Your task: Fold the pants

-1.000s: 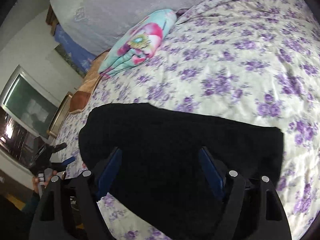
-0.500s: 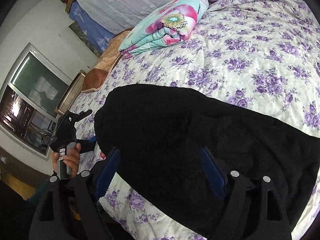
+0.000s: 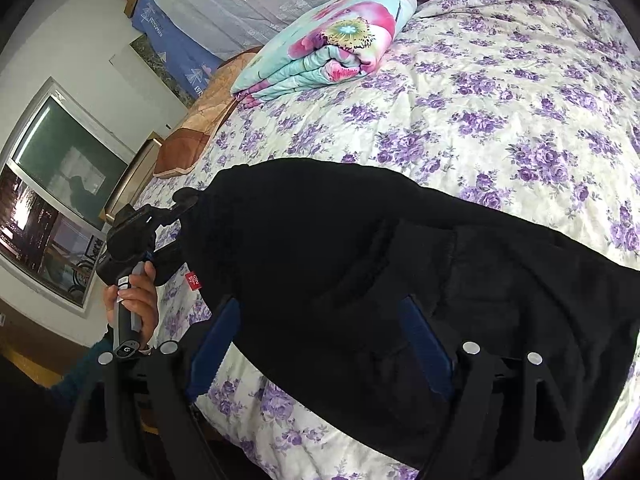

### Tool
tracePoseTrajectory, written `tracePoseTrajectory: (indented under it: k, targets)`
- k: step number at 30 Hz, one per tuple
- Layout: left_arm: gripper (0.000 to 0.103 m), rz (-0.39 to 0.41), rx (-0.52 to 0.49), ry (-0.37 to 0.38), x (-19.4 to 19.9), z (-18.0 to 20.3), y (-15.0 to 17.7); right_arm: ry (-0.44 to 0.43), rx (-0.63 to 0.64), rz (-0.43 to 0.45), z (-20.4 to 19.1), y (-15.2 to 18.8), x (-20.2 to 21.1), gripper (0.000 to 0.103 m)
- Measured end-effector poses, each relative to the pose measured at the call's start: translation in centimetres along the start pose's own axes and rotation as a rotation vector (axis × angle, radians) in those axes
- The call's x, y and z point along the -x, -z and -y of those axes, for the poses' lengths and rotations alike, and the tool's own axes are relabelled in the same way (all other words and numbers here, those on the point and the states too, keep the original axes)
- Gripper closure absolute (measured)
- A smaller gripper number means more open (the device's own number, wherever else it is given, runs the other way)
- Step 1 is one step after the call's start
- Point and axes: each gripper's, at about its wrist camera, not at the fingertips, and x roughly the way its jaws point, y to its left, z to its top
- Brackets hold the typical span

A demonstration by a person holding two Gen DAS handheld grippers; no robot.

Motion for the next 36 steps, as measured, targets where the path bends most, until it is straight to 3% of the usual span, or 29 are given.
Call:
tracePoseTrajectory:
  k: [4, 5, 6, 7, 10, 13, 15, 18, 21, 23, 26, 30, 36]
  targets:
    - [0.081, -0.012, 0.022, -0.071, 0.3, -0.3, 0.0, -0.002, 0.005, 0.006, -0.1, -0.1, 0.2, 0.019]
    - [0.072, -0.002, 0.040, -0.099, 0.5, -0.6, -0.1, -0.002, 0.002, 0.004, 0.0, 0.0, 0.1, 0.019]
    - [0.051, 0.020, 0.059, -0.128, 0.9, -1.0, -0.2, -0.001, -0.003, 0.000, 0.0, 0.1, 0.1, 0.019]
    - [0.043, 0.045, 0.075, -0.140, 1.3, -1.3, -0.3, -0.002, -0.007, -0.002, 0.1, 0.2, 0.0, 0.019]
    - [0.040, 0.065, 0.104, -0.117, 1.7, -1.9, -0.5, 0.004, -0.014, -0.006, 0.1, 0.5, -0.1, 0.019]
    - [0.053, 0.040, 0.075, -0.128, 0.9, -1.8, -0.7, 0.014, -0.027, -0.007, 0.5, 0.7, -0.2, 0.019]
    - [0.086, 0.020, 0.084, -0.123, 0.2, -2.0, -0.7, 0.027, -0.040, -0.006, 0.8, 0.8, -0.3, 0.019]
    - [0.089, 0.024, 0.070, -0.129, 0.2, -2.0, -0.7, 0.033, -0.051, 0.000, 0.9, 0.6, -0.3, 0.019]
    - [0.090, 0.028, 0.018, -0.143, 0.1, -0.8, -0.7, -0.021, -0.057, 0.005, 0.5, 0.4, -0.9, 0.019]
    - [0.090, 0.031, -0.035, -0.143, 0.2, 0.5, -0.6, -0.075, -0.065, -0.019, 0.6, 0.4, -2.5, 0.016]
    - [0.090, 0.034, -0.225, -0.165, 0.1, 4.3, 0.4, -0.028, -0.139, -0.127, 2.3, 1.4, -5.9, 0.014]
    - [0.090, -0.012, -0.499, -0.159, -1.1, 10.8, 3.4, -0.102, -0.192, -0.066, 3.4, 1.3, -3.4, 0.014]
    - [0.090, -0.139, -0.750, -0.124, -5.6, 17.8, 9.2, -0.102, -0.352, 0.183, 9.3, 2.1, 6.3, 0.013]
